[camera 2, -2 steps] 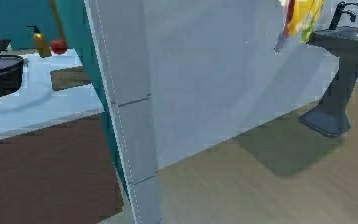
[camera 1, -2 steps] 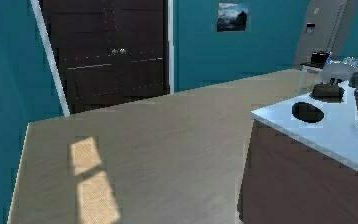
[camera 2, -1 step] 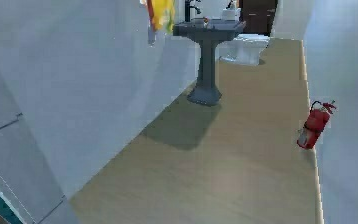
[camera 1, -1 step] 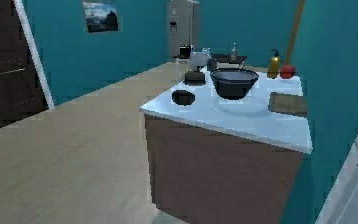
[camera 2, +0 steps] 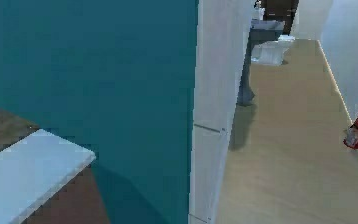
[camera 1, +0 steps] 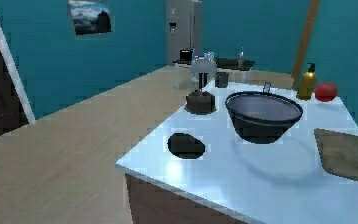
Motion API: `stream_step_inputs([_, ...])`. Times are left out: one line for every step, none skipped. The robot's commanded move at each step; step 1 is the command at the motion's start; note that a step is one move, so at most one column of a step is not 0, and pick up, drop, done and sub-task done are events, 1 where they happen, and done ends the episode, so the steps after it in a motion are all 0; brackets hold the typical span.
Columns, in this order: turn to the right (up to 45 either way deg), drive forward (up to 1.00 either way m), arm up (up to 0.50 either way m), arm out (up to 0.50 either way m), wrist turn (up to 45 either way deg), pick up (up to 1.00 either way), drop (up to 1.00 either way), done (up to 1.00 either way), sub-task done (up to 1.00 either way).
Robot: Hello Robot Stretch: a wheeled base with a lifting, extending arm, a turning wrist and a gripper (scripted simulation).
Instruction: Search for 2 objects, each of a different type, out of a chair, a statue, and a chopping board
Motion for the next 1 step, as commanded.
stream_step_inputs([42.0, 0.0, 0.0, 0.0, 0.0, 0.0, 0.0, 0.0, 0.0])
